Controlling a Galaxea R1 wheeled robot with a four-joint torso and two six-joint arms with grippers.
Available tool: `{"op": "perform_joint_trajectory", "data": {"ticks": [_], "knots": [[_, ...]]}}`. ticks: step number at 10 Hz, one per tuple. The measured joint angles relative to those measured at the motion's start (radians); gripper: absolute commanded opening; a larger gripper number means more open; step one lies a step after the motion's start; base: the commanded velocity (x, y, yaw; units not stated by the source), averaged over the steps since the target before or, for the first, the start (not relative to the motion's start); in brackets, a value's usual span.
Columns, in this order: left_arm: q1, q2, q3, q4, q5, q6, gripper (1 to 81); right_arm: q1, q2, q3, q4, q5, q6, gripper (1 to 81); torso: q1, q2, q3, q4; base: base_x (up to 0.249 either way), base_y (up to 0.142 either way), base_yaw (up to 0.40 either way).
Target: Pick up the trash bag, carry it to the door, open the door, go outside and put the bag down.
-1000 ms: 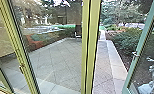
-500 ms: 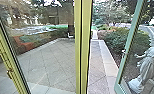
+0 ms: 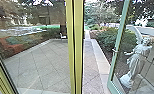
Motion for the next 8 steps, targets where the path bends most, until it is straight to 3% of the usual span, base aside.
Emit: {"op": "perform_joint_trajectory", "data": {"ticks": [2,8], "knots": [[0.000,0.000,0.000,0.000,0.002,0.000,1.0,0.000,0.000,0.000,0.000,0.001,0.000,81.1,0.000,0.000,0.000,0.000,0.000,0.000,-0.132],[0.000,0.000,0.000,0.000,-0.001,0.000,1.0,0.000,0.009,0.000,-0.013,0.000,-0.011,81.1,0.000,0.000,0.000,0.000,0.000,0.000,0.000]]}}
